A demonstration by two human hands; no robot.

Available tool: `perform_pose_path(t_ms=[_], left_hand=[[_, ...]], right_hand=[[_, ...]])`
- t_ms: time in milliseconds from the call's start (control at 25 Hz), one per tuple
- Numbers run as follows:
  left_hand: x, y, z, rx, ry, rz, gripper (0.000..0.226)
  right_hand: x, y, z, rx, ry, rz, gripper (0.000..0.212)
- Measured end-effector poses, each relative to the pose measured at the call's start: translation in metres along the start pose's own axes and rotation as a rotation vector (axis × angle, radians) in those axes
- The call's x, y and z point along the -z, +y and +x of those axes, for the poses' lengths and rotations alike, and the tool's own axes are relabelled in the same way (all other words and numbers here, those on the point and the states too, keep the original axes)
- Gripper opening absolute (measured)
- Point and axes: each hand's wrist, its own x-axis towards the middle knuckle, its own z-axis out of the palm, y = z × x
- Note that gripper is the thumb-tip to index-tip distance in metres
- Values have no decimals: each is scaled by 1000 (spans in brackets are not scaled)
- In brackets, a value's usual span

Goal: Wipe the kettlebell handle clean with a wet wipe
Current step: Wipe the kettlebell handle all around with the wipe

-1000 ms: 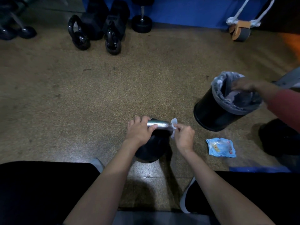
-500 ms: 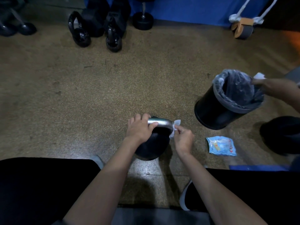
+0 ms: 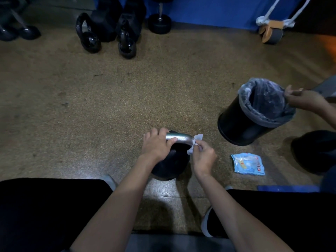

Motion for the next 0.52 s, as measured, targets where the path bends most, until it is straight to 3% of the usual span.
perform_pose_path(t_ms=[160, 520], left_hand=[[0, 0, -1, 1, -6, -1, 52], [0, 0, 1, -8, -5, 7, 52]], right_hand=[[-7, 8, -2, -45, 4, 3, 7], [-13, 15, 3, -49, -58, 9, 10]])
